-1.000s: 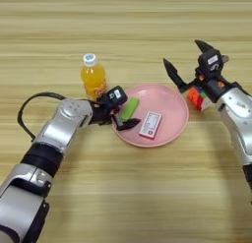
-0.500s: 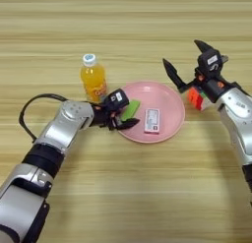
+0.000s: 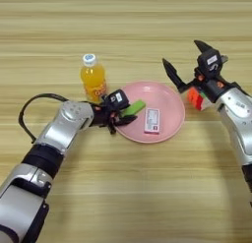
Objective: Move the objects on the table
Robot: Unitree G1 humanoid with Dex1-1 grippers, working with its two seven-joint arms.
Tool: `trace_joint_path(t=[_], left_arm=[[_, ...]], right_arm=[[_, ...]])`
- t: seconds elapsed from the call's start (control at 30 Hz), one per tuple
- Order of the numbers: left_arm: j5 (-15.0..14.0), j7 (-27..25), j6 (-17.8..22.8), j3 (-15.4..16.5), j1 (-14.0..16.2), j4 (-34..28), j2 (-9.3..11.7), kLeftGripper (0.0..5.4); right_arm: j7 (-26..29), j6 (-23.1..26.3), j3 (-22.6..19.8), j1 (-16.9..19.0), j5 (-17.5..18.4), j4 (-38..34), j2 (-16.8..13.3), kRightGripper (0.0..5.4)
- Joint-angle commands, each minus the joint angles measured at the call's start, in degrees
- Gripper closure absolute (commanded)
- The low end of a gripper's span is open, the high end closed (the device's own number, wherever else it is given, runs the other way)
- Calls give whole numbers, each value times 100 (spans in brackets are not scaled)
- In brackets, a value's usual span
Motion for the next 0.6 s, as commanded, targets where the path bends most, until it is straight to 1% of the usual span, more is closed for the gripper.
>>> trace_joint_path(t=[0.03, 0.1, 0.17, 0.43, 0.53, 0.6], left_arm=[[288, 43, 130, -114, 192, 192, 160, 374], [302, 49, 104, -108, 197, 192, 161, 395], [305, 51, 97, -100, 200, 187, 159, 403], [281, 104, -5, -21, 244, 131, 150, 403], [240, 137, -116, 40, 270, 53, 149, 403], [271, 166, -205, 39, 312, -28, 180, 404]], right_arm=[[-10, 88, -7, -16, 32, 17, 1, 0], [-9, 84, -5, -15, 31, 20, 2, 0], [-7, 80, -4, -15, 30, 25, 3, 0], [-5, 67, -3, -12, 31, 39, 7, 0], [-6, 57, -4, -17, 32, 51, 11, 0], [-6, 49, -5, -18, 34, 58, 15, 0]])
